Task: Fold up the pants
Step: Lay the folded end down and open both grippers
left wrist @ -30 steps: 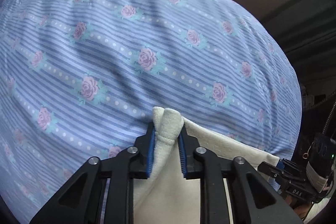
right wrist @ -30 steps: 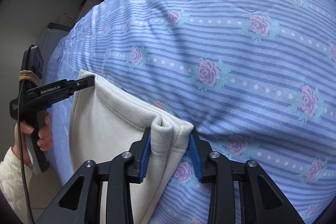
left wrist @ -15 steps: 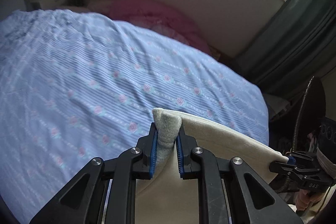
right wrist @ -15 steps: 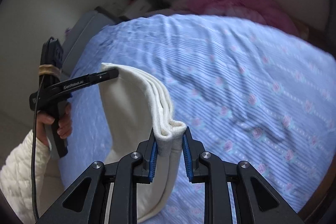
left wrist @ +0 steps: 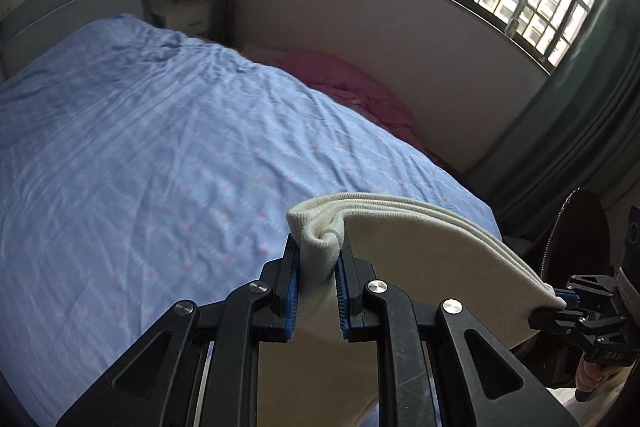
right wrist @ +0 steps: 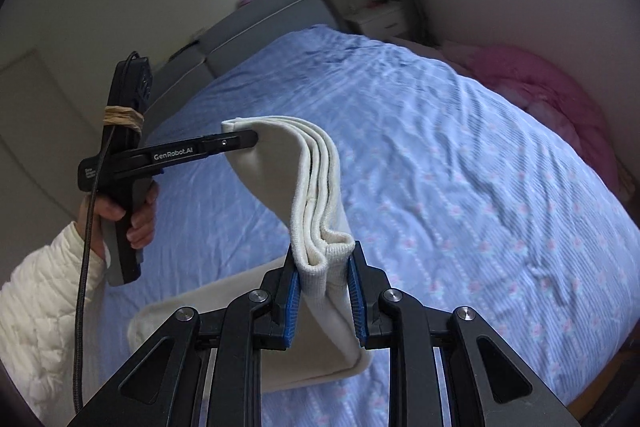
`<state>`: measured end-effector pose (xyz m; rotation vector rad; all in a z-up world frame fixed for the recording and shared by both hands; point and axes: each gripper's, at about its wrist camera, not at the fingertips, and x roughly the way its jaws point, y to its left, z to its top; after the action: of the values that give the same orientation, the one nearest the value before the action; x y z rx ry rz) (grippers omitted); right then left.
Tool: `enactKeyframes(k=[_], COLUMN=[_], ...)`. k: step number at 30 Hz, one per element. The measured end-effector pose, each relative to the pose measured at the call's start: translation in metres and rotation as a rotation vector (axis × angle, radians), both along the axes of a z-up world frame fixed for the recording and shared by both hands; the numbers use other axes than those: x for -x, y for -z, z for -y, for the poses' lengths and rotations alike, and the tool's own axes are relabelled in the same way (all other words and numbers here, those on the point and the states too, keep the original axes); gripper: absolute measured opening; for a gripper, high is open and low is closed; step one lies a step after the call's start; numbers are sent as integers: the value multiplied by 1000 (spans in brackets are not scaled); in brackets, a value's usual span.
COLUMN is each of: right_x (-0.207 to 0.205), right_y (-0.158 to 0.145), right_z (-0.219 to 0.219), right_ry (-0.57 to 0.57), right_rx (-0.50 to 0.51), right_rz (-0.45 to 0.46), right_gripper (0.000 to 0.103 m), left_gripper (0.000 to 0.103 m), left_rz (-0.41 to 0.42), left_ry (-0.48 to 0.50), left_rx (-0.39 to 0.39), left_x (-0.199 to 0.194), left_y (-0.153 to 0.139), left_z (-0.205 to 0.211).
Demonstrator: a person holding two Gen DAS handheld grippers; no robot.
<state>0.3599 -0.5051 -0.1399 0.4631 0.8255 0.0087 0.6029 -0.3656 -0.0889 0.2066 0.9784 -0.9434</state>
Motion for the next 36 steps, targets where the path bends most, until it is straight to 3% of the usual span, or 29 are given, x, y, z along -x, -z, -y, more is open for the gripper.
enactKeyframes(k=[5,14,17,20,25,27,31,33,36], right_x=[-7,-23,-25,-25,-20,-13,-4,1,0], right_y=[7,70,95,125,173,188,210,219,226], right_z=[-81,-214,-245,-276,-311,-324,-338,-348,-349], right_ry=[-105,-255,-317,-385,-504,-559,-630,-690,-766], right_rx=[67,120,143,196,205,222,238,220,88], right_rz=[-22,-153,-204,-254,-375,-401,-446,-483,-562], right_gripper=[23,23,23,23,23,23,24,32,35], left_gripper=[17,18,24,46,53,59,61,61,64], left_rz=[-31,-118,-124,-95,-184,-211,-331,-360,-395], left_ry=[-48,-97,-131,-223,-360,-396,-474,-482,-491], left_rx=[17,-46,-99,-204,-278,-253,-165,-137,-85], left_x=[2,-2,-1,1,20,32,45,47,46], left_y=[19,104,132,162,187,191,207,213,220], left_z=[-78,-199,-227,-258,-315,-332,-353,-350,-337])
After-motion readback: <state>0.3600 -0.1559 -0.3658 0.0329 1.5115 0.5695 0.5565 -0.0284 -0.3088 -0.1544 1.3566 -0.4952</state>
